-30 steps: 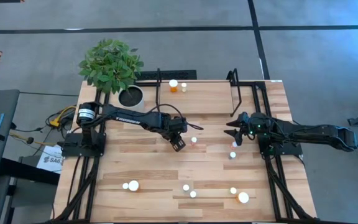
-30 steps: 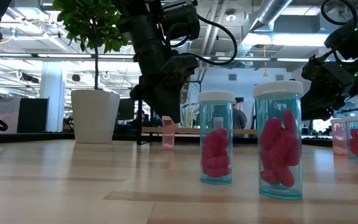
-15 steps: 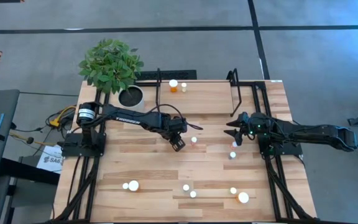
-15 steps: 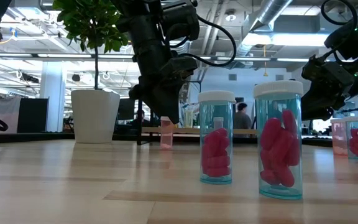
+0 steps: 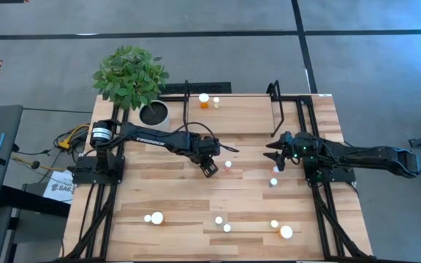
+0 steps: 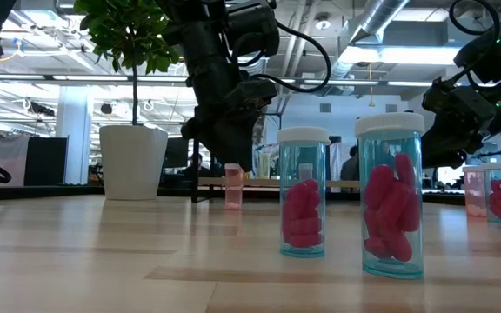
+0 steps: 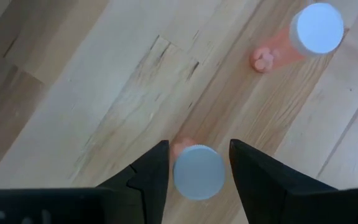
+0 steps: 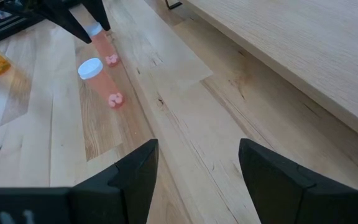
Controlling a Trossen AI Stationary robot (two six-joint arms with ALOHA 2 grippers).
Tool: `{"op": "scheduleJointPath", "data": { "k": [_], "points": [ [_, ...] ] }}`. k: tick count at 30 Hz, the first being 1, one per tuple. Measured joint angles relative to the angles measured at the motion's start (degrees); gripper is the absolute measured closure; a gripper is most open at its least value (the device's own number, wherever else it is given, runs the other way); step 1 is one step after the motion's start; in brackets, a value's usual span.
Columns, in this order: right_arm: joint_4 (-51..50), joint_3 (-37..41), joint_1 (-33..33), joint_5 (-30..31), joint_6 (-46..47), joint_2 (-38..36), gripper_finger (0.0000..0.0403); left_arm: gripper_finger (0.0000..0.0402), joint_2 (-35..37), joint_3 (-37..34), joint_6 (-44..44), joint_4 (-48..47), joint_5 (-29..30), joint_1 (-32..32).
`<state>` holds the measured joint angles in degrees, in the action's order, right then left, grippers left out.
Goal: Pick and place medicine bottles onto shelf by color
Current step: Put the middle pink pill bottle on the shelf
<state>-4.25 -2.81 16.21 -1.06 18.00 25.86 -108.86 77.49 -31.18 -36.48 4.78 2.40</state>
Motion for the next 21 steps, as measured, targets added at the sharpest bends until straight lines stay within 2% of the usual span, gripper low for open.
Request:
{"op": "scheduleJointPath", "data": {
  "k": [4,10,17,21],
  "points": [
    [0.00,0.02,-0.02,0.00,0.00,-0.02,0.0154,0.0237,0.76,2.16,1.78,-1.84,0.05,0.30],
    [0.00,0.02,-0.02,0.00,0.00,-0.02,0.0154,0.0237,5.47,5.94,4.48,-5.91,4.57,0.30],
    [0.00,0.00,-0.02,0.00,-0.02,0.01,0.0154,0.0237,16.45,6.21,5.37,-8.09,5.00,-0.84],
    [0.03,0.00,-0.02,-0.01,0.00,0.01,0.0154,0.0237,23.58,4.93,4.74,-8.69,8.64,-3.78]
  ]
}}
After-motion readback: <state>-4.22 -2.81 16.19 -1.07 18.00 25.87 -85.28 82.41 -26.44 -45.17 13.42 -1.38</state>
